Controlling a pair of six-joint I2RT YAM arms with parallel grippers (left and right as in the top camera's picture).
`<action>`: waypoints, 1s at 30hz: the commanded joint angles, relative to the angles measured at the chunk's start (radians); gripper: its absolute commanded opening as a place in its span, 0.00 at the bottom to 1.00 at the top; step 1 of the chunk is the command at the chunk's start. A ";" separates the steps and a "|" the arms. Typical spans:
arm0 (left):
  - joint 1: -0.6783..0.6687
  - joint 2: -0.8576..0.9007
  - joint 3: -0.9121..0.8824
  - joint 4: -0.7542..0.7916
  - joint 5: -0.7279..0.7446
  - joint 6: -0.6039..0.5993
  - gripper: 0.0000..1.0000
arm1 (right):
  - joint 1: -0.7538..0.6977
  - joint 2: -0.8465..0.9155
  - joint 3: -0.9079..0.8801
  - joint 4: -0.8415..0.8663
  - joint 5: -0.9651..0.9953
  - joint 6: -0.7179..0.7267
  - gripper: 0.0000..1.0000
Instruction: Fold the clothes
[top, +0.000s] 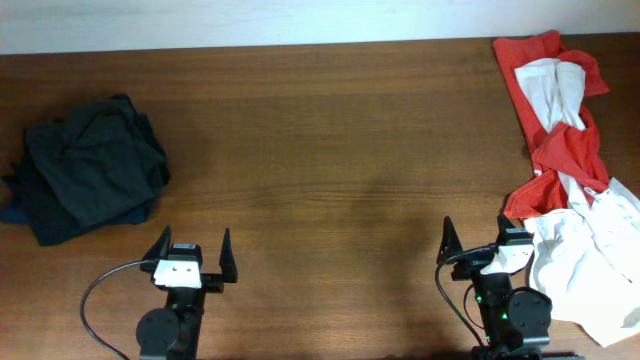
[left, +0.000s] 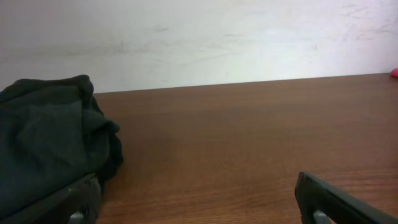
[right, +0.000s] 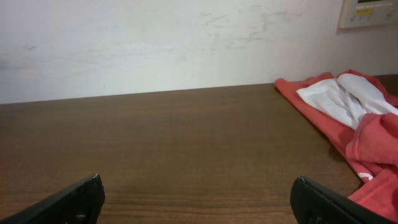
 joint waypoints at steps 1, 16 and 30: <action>0.002 -0.006 -0.005 -0.002 -0.003 0.001 0.99 | -0.005 -0.001 -0.005 -0.005 0.005 0.004 0.99; 0.002 -0.006 -0.005 -0.002 -0.003 0.000 0.99 | -0.005 -0.001 -0.005 -0.005 -0.010 0.008 0.99; 0.002 0.076 0.072 -0.091 0.057 0.000 0.99 | -0.005 -0.001 0.128 -0.139 -0.034 0.003 0.99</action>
